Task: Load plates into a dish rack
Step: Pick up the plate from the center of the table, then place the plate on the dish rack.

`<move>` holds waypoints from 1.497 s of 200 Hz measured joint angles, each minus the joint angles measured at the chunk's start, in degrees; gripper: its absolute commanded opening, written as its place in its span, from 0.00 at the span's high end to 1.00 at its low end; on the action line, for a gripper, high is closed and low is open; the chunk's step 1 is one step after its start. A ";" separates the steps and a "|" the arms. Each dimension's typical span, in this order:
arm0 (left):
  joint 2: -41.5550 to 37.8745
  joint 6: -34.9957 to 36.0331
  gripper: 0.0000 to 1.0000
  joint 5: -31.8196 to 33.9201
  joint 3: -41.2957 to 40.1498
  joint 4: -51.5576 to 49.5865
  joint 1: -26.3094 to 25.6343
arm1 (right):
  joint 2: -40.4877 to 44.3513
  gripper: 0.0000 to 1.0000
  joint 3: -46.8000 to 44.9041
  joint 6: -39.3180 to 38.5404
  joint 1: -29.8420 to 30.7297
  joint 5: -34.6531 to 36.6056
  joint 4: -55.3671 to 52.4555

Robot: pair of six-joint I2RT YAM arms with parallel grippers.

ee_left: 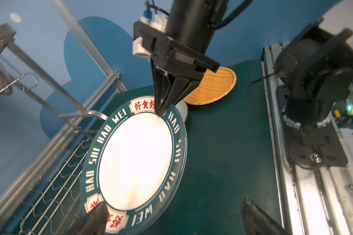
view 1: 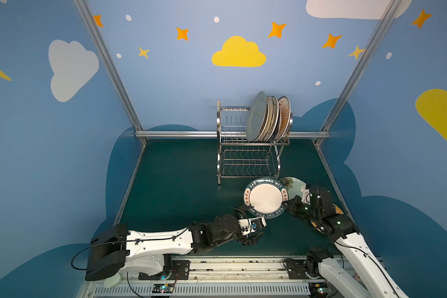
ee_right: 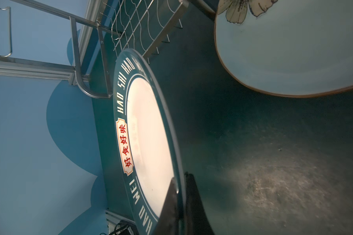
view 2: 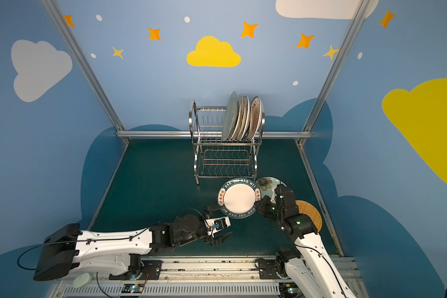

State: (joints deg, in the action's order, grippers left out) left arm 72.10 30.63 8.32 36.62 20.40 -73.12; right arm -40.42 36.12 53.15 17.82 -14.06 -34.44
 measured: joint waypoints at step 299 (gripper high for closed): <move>21.57 13.49 0.96 13.20 14.01 0.28 -2.82 | 3.37 0.55 1.42 6.14 -0.63 -0.90 -4.07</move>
State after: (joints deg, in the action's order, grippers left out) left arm 93.67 44.12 21.52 50.63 20.69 -75.94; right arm -37.06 37.54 59.29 17.19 -14.96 -38.50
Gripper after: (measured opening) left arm 0.066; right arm 0.204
